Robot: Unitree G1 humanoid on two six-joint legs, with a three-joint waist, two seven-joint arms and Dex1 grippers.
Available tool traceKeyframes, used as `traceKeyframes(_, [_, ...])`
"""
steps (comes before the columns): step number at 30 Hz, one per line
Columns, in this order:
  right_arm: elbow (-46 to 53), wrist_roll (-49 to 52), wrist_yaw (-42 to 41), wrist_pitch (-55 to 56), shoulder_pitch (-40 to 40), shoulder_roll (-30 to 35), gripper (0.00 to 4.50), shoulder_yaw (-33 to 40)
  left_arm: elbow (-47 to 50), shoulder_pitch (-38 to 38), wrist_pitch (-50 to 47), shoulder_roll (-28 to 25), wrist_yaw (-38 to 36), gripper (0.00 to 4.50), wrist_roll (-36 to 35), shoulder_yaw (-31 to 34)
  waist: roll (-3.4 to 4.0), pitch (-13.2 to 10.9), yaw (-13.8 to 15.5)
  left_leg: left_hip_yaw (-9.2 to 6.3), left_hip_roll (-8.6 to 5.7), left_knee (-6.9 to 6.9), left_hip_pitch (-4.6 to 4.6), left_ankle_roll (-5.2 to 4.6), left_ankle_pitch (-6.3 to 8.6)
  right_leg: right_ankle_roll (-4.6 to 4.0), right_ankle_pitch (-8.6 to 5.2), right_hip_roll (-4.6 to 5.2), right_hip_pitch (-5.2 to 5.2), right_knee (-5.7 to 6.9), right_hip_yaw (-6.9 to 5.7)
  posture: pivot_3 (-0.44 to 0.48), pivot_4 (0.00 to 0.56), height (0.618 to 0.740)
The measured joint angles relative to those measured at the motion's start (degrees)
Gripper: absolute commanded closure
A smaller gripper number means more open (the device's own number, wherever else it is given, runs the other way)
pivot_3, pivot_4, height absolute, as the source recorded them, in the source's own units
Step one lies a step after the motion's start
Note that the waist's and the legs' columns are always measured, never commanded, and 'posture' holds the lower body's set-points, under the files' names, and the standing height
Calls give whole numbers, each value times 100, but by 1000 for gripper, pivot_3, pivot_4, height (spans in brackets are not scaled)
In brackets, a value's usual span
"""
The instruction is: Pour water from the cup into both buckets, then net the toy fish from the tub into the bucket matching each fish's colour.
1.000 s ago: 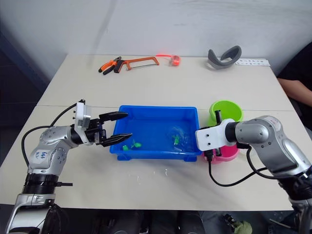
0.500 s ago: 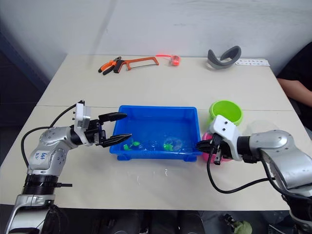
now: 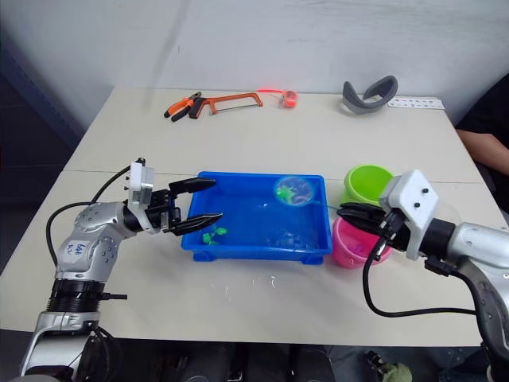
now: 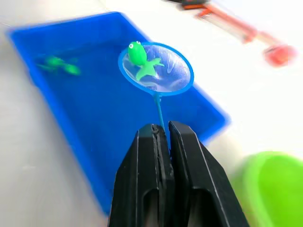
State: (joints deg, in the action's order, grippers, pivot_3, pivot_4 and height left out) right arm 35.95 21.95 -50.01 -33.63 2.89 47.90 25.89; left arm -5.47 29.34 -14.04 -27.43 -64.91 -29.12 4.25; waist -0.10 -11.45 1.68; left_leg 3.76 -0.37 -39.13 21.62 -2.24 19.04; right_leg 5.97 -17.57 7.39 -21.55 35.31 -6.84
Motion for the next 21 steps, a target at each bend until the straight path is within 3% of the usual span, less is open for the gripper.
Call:
traceKeyframes(5, [-647,-1217,296,1676,-596,253,4500,578,-159,369,-5,212,-32,23,14,-178,0,0,-11,9,0,0,-5,-2,-2,2,1,-21,1,3,7,0,150,740])
traceKeyframes(10, [-1551,-2230,681,3077,-851,445,4500,651,-475,551,49,411,-102,23,81,-365,-1,0,-28,14,4,1,-9,0,-5,2,0,-28,0,7,13,0,150,740])
traceKeyframes(21, [-3365,-4591,2264,5605,-596,1265,4500,-179,-630,748,92,648,-91,23,200,-551,4,-1,-36,15,7,2,-11,4,-8,0,-1,-26,-1,9,19,0,150,740])
